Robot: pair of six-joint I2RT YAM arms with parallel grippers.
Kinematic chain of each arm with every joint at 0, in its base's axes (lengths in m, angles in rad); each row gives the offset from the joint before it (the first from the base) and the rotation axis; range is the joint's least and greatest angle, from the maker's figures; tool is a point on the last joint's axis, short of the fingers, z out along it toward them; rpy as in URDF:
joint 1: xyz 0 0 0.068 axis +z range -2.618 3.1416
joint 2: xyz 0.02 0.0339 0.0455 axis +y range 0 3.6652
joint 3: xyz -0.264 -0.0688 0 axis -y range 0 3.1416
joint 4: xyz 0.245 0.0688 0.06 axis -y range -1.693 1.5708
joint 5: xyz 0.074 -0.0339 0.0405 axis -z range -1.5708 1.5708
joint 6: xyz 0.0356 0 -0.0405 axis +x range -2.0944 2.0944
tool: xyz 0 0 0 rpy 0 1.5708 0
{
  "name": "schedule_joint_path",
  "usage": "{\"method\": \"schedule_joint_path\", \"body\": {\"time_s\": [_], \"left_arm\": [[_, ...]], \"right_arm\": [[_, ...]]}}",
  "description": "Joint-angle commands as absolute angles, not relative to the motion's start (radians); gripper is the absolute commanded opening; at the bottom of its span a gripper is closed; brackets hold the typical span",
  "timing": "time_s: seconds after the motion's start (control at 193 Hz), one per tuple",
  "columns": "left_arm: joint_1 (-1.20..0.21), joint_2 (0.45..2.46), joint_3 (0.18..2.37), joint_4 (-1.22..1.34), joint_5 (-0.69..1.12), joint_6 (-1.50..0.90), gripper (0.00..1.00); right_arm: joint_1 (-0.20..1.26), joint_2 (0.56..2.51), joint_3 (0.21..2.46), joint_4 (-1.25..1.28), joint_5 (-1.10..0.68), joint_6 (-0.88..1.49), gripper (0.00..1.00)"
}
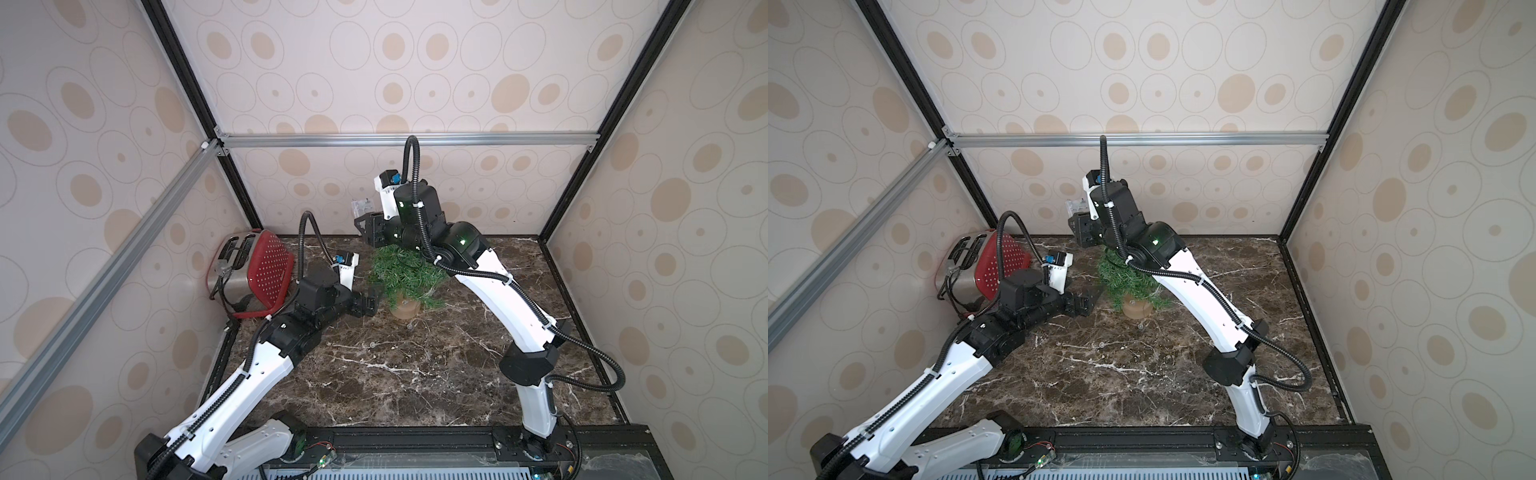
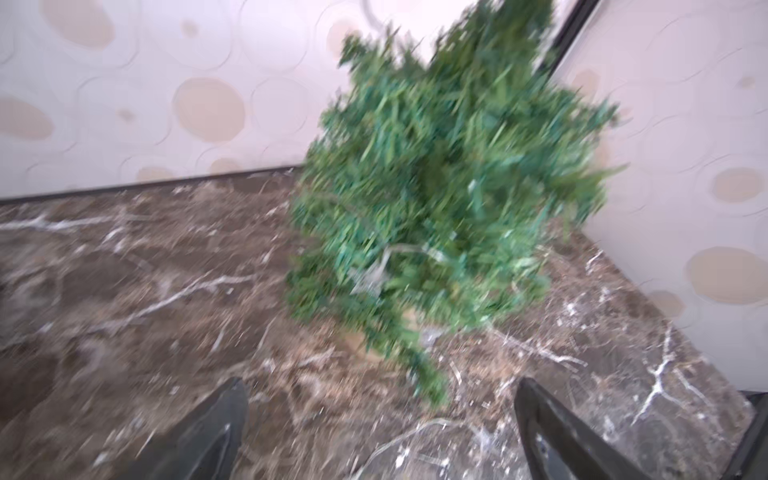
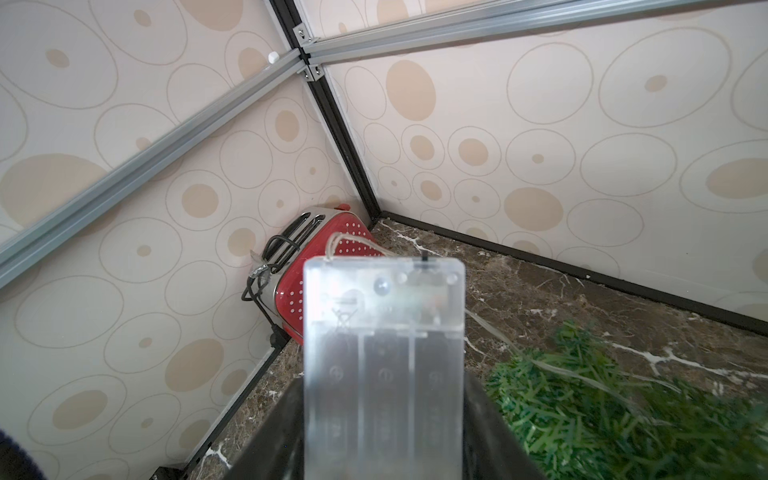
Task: Wrap string light around the christmas tree
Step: Wrap the light string around the Christmas tree.
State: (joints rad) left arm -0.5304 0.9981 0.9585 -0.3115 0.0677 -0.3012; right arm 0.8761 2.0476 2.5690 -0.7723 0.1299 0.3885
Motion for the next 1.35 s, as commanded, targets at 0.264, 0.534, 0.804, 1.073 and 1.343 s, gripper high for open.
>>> {"method": "schedule_joint_path", "body": {"time_s": [0.264,0.534,0.804,1.073,1.343], "left_arm": [[-0.534,0.743,0.922,-0.64,-0.217,-0.415,0.99],[-0.535,0.753,0.943,-0.726,-0.269,-0.5,0.99],[-0.535,0.767,0.916,-0.695,-0.297,-0.541,0.99],[-0.535,0.748,0.902,-0.683,-0.317,-0.52,0.99],[-0.535,0.733,0.899,-0.672,-0.32,-0.508,0.99]], "right_arm": [[0.934,2.104,2.49,-0.861,0.278,0.494,0.07],[0.966,2.117,2.33,-0.777,0.336,0.601,0.08],[0.966,2.128,2.205,-0.716,0.389,0.652,0.14],[0.966,2.112,2.176,-0.697,0.397,0.644,0.29],[0.97,2.085,2.161,-0.663,0.335,0.619,0.58]]}}
